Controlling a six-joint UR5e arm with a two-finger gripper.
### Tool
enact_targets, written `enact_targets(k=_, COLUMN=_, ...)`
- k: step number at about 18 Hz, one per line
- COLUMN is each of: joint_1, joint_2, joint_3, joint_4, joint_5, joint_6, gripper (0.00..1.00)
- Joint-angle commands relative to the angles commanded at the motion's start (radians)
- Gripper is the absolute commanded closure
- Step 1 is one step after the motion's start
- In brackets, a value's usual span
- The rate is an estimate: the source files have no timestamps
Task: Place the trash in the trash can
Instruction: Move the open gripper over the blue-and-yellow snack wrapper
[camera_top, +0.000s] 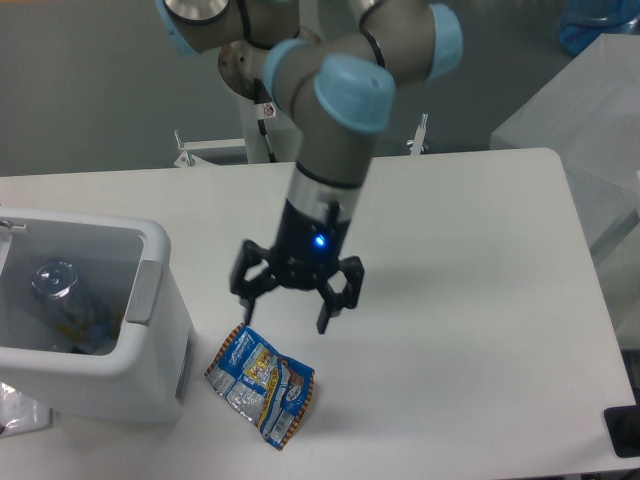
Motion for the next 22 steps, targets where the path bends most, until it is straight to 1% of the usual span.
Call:
enact_targets(k=3, joint_1=-0.005, joint_2=-0.060, joint_3=0.006, joint_4=0.009, joint_5=0.052, joint_6=0.003, gripper=0.02)
enact_targets(k=7, joint_1=-0.008, joint_2=-0.109, joint_3=0.009, joint_4=0.031, joint_5=0.064, joint_6=0.005, gripper=0.02)
enact_targets(k=10, joint_1=-0.012, joint_2=-0.143, joint_3=0.018, joint_4=0.031, joint_5=0.091, joint_6=0.006, gripper=0.02)
enact_targets(k=15, joint_1=-0.037, joint_2=-0.221, joint_3=0.067, joint_4=0.032, joint_5=0.130, joint_6=0.008, gripper=0.02)
enact_targets(k=17, joint_1=-0.046, joint_2=-0.233, joint_3=0.084, joint_4=0.032, joint_5=0.132, joint_6=0.008, gripper=0.02)
enact_targets(k=20, joint_1=-0.057, joint_2=-0.247, joint_3=0.081, joint_4=0.032, joint_5=0.134, joint_6=0.009, gripper=0.02)
enact_targets(k=22, joint_1=-0.070, joint_2=-0.250, joint_3=0.080, joint_4=0.032, joint_5=0.169, joint_6=0.011, gripper=0.02)
